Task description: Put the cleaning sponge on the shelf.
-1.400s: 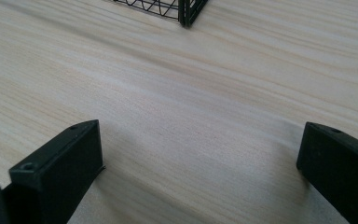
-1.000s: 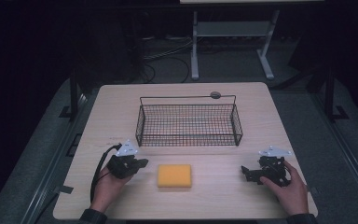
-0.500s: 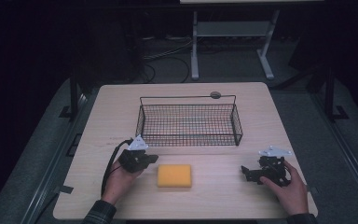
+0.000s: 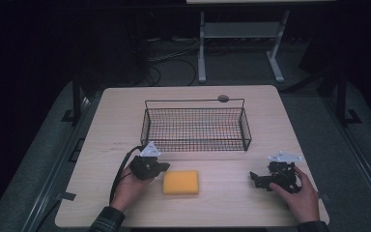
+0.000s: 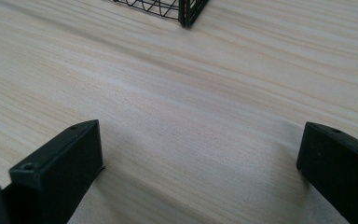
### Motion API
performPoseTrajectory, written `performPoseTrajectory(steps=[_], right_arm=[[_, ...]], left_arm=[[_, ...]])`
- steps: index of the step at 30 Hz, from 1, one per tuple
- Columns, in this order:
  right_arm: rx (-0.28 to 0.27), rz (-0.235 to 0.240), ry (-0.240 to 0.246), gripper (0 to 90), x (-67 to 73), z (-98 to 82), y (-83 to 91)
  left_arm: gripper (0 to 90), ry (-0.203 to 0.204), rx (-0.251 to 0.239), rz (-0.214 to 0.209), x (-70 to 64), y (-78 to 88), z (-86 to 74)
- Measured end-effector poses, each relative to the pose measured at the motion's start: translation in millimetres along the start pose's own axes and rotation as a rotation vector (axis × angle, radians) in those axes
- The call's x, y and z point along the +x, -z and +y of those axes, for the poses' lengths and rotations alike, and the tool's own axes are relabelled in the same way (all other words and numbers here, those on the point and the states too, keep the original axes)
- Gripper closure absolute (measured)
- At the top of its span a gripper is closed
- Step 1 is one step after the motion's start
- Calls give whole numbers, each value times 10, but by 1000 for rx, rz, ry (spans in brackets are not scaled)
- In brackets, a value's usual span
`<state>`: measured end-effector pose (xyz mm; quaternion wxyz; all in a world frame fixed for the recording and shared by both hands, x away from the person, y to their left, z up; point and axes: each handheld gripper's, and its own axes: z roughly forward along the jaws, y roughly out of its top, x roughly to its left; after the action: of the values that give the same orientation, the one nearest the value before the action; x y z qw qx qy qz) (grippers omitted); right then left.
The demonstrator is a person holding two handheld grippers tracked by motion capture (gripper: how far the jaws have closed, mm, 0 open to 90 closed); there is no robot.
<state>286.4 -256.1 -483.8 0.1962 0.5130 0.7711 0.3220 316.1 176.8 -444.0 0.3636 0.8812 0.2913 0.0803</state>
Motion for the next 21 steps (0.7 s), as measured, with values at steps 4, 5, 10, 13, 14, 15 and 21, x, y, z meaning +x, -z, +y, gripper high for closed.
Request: performPoseTrajectory(steps=[4, 5, 10, 13, 14, 15, 21], right_arm=[[0, 0, 1, 0, 0, 0, 0], [0, 0, 1, 0, 0, 0, 0], [0, 0, 1, 0, -1, 0, 0], [0, 0, 1, 0, 0, 0, 0], [0, 0, -1, 0, 1, 0, 0], [0, 0, 1, 0, 0, 0, 0], [0, 0, 1, 0, 0, 0, 0]], left_arm=[[898, 7, 2, -8, -17, 22, -21], [897, 12, -1, -9, -27, 27, -30], [897, 12, 13, -31, -88, 47, -80], [897, 3, 26, -32, -115, 56, -106], [897, 6, 28, -37, -121, 61, -110], [897, 7, 28, -37, -127, 67, -117], [897, 23, 25, -51, -174, 112, -165]])
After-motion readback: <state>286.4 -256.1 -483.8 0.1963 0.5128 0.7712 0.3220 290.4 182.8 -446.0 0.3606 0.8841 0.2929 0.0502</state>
